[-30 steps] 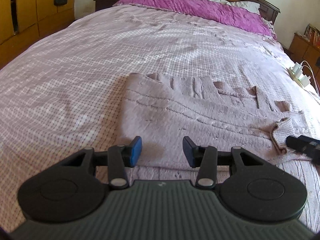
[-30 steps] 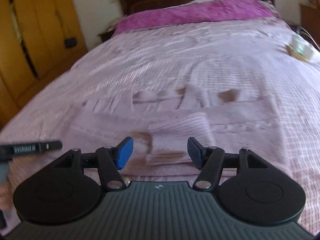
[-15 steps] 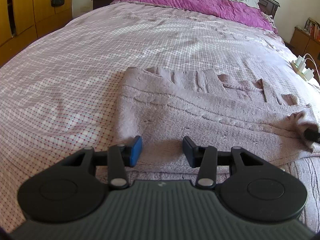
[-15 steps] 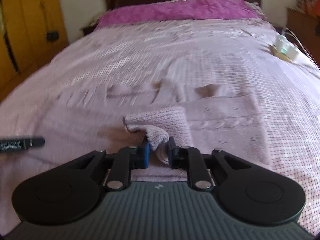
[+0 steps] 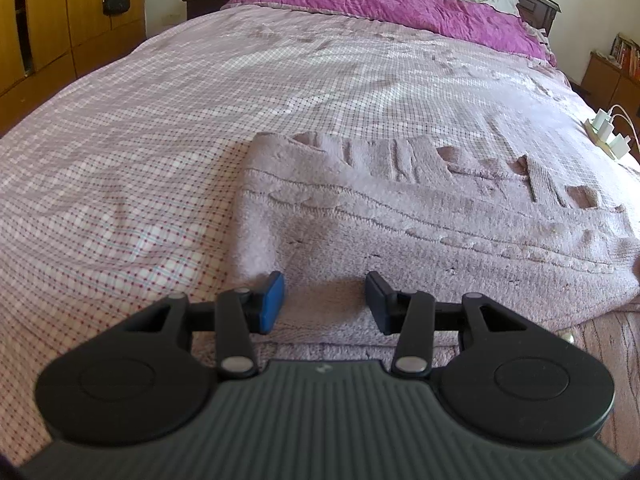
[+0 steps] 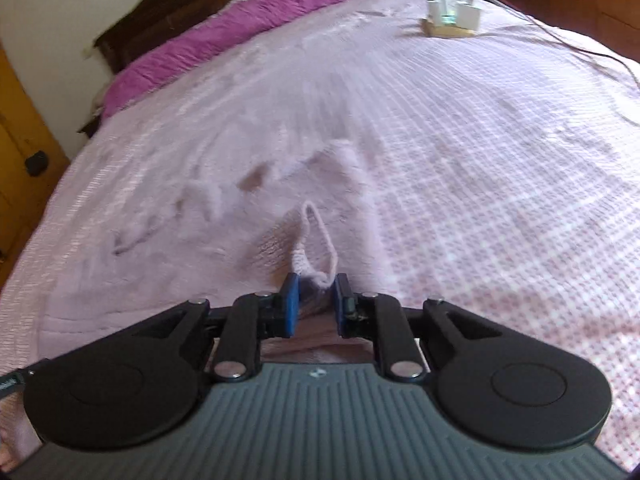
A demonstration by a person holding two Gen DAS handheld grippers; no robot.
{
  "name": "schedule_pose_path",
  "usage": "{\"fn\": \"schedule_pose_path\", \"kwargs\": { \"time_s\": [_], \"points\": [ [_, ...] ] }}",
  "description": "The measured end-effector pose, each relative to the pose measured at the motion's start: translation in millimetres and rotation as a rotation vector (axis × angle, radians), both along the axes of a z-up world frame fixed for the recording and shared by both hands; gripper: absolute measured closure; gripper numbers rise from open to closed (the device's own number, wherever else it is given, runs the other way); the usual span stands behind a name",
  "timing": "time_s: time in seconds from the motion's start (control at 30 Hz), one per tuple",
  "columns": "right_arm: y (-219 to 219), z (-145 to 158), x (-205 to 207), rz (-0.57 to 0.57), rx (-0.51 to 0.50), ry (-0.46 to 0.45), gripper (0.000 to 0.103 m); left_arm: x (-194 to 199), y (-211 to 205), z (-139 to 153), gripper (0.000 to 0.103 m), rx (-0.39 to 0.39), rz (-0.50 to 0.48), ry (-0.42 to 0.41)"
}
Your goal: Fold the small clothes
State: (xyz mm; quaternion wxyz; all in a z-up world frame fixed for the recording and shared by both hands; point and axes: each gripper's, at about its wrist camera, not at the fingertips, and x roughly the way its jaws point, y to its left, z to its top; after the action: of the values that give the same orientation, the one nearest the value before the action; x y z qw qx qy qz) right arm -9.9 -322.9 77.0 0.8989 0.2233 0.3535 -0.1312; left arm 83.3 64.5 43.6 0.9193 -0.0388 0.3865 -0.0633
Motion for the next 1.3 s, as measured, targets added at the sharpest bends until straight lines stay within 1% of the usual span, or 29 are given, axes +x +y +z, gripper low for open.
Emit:
{"fn": "schedule_pose_path", "kwargs": {
  "time_s": [0.03,0.1,0.13,0.17,0.23,0.27,0.4,0.5,0.57,0.63,0.8,0.9,1.0,1.13,1.3],
  "points": [
    [-0.5,0.2,-1.6,0.001,0.003,-0.001,0.079,-0.1,-0.1,0.0,0.056,0.000,0.000,0.000],
    [-0.1,6.1,-5.0,-0.010,-0.006,-0.008,0.073,0.0,-0.6,-0.1,0.056,0.001,0.001,0.001],
    [3.0,8.6,-6.2,-0.006,-0.022,-0.019,0.066,0.1,-0.9,-0.2,0.056,0.003,0.002,0.001],
    [7.2,13.2,-6.7,0.007,-0.043,-0.041,0.058,0.5,-1.9,-0.2,0.056,0.005,0.004,0.001],
    [14.5,19.5,-6.9,0.051,-0.068,-0.082,0.050,1.0,-2.7,-0.6,0.056,0.008,0.007,0.002],
    [18.7,20.9,-5.2,0.079,-0.080,-0.093,0.048,1.1,-3.2,-0.8,0.056,0.009,0.008,0.002],
    [30.0,13.7,6.3,0.136,-0.102,-0.079,0.048,0.7,-5.2,-0.9,0.056,0.023,0.008,0.001],
    [29.3,-5.8,18.4,0.133,-0.092,-0.035,0.048,1.5,-6.4,-1.5,0.056,0.030,0.006,0.003],
    [27.6,-17.7,19.8,0.137,-0.093,-0.043,0.047,1.5,-5.9,-1.5,0.056,0.030,0.005,0.003],
    [27.0,-19.5,18.7,0.139,-0.097,-0.046,0.047,1.5,-5.9,-1.2,0.056,0.029,0.007,0.004],
    [29.1,-3.9,8.2,0.148,-0.092,-0.057,0.046,-4.9,-7.8,4.8,0.056,0.042,0.010,0.003],
    [32.5,8.5,-6.1,0.167,-0.112,-0.077,0.042,-13.6,-8.2,11.3,0.056,0.043,0.011,0.004],
    [39.7,20.7,-23.7,0.201,-0.130,-0.097,0.038,-26.9,-8.7,19.1,0.056,0.048,0.010,-0.005],
    [52.6,32.6,-49.7,0.260,-0.126,-0.122,0.035,-47.2,-7.5,25.3,0.056,0.044,0.001,0.010],
    [72.3,38.8,-83.8,0.311,-0.126,-0.145,0.030,-75.9,-2.7,25.9,0.056,0.050,-0.014,0.021]
  ]
}}
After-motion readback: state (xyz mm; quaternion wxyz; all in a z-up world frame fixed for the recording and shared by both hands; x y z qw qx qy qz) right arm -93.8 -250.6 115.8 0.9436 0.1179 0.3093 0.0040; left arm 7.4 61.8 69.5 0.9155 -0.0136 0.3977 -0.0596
